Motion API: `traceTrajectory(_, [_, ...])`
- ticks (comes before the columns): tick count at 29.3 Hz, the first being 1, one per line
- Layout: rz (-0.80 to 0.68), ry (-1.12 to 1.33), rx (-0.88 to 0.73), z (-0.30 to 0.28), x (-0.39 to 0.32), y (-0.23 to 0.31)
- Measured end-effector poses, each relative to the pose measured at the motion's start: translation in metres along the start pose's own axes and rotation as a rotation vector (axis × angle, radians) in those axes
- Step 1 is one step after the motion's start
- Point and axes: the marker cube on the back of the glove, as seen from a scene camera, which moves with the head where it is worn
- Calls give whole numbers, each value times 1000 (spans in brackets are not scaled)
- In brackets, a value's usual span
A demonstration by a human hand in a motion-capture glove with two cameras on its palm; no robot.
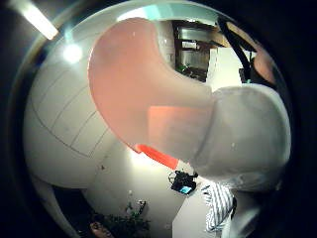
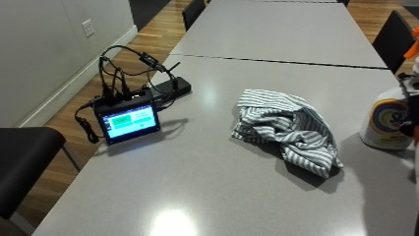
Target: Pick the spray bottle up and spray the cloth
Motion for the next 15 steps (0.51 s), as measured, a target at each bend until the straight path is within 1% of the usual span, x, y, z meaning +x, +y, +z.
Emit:
traceTrajectory(6, [16, 29, 29, 23, 7, 5])
traceTrajectory(9, [24, 106, -2, 36, 7, 13])
traceTrajectory(11, [-12, 181, -47, 47, -2, 14])
traceTrajectory(15, [-140, 387, -141, 81, -29, 11])
